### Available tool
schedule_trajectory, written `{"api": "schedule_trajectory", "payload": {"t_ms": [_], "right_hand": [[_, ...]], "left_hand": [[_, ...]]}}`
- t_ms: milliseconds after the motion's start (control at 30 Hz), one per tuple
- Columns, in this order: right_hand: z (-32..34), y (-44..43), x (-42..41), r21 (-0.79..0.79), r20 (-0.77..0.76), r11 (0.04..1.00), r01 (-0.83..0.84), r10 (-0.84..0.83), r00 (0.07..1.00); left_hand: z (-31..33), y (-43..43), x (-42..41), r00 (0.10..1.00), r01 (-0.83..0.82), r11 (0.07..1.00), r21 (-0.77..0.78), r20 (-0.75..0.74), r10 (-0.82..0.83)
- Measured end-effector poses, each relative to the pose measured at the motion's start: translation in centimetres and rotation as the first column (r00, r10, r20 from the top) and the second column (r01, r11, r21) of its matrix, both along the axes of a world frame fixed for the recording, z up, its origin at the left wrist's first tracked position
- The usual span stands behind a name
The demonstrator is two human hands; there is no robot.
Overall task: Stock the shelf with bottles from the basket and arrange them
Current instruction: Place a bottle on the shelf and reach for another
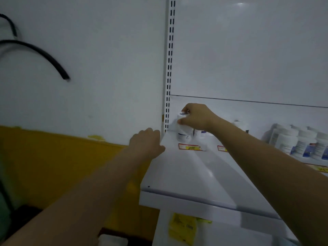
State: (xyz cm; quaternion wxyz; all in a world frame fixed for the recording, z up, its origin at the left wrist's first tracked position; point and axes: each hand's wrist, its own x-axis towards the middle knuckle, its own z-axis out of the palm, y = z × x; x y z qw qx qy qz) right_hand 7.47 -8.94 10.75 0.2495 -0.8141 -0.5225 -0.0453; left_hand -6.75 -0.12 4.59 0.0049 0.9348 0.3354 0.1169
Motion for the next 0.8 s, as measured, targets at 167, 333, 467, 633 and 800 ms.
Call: {"api": "schedule_trajectory", "payload": {"t_ms": [167, 333, 467, 633, 800], "right_hand": [[-0.3, 6.0, -5.0, 0.029, -0.024, 0.991, -0.128, 0.129, 0.991], [-1.1, 12.0, -10.8, 0.017, -0.006, 0.967, -0.254, 0.254, 0.967], [-1.2, 16.9, -15.4, 0.012, -0.024, 0.947, -0.32, 0.32, 0.947], [-2.4, 23.4, -20.1, 0.015, -0.079, 0.925, -0.381, 0.381, 0.921], [-5.6, 30.0, -22.9, -0.036, -0.171, 0.918, -0.395, 0.384, 0.908]], "left_hand": [[0.1, 3.8, -6.1, 0.993, -0.12, 0.993, -0.014, 0.018, 0.121], [-1.3, 8.7, -12.4, 0.973, -0.229, 0.961, -0.155, 0.003, 0.232], [-2.9, 13.3, -17.0, 0.955, -0.287, 0.932, -0.222, 0.01, 0.297], [-4.8, 19.3, -21.6, 0.938, -0.344, 0.915, -0.21, -0.027, 0.346], [-7.8, 25.6, -23.6, 0.931, -0.363, 0.897, -0.251, -0.057, 0.361]]}}
